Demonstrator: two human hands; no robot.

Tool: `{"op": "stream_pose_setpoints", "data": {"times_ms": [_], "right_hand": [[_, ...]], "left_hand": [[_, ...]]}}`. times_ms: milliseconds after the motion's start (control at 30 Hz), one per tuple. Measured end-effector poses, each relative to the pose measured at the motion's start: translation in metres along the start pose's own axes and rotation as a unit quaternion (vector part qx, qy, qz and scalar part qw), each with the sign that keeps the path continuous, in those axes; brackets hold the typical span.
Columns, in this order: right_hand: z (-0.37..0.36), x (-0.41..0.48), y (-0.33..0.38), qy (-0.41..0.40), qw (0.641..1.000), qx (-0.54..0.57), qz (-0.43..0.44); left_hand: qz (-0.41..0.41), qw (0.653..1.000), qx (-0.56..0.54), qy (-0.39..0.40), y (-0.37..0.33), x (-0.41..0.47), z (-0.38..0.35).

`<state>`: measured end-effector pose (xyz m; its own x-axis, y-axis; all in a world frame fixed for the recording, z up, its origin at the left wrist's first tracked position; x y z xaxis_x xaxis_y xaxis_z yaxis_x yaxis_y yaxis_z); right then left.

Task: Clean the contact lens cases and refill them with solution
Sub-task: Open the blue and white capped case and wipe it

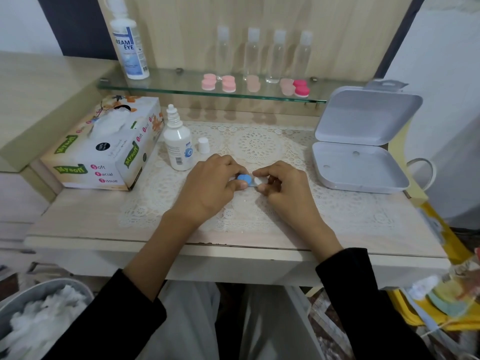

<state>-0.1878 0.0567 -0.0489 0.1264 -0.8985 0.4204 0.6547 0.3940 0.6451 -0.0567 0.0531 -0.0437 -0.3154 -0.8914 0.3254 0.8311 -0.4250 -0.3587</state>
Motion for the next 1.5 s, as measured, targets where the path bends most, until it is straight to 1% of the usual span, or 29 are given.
{"op": "stream_pose_setpoints", "data": {"times_ms": [267,400,500,700,967,1167,1233,1367,1500], "right_hand": [[0.000,0.001,0.000,-0.001,1.000,-0.004,0.001],[0.000,0.000,0.000,0.000,1.000,0.003,0.000],[0.000,0.000,-0.001,0.001,1.000,0.004,0.000],[-0.002,0.001,-0.003,0.005,1.000,0.013,-0.015],[-0.001,0.001,-0.002,0.006,1.000,0.018,-0.010],[-0.001,0.001,-0.004,0.006,1.000,0.017,-0.014],[-0.002,0.002,-0.003,0.007,1.000,0.016,-0.013],[-0.001,0.002,-0.001,0.001,1.000,0.011,-0.001],[-0.002,0.001,-0.002,0.006,1.000,0.013,-0.005]], "left_hand": [[0.023,0.999,-0.021,-0.040,0.001,-0.002,-0.002],[0.036,0.995,-0.034,-0.083,0.006,-0.004,0.000],[0.041,0.994,-0.048,-0.094,0.008,-0.005,0.000],[0.002,0.998,-0.017,-0.054,0.000,-0.005,-0.006],[0.029,0.995,-0.057,-0.081,0.009,-0.003,-0.004],[0.004,0.997,-0.040,-0.059,0.004,-0.005,-0.007],[0.005,0.997,-0.040,-0.066,0.005,-0.005,-0.005],[0.034,0.994,-0.038,-0.096,0.011,-0.006,0.000],[0.021,0.997,0.011,-0.074,0.004,-0.008,-0.001]]}}
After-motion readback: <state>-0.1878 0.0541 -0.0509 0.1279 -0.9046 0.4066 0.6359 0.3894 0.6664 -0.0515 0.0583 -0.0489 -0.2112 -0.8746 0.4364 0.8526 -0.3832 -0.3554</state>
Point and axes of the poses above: each hand's wrist, its own x-axis towards the middle knuckle, its own z-axis out of the back of the hand, y = z × x, the point moved 9 cm from there along x, towards the middle knuckle
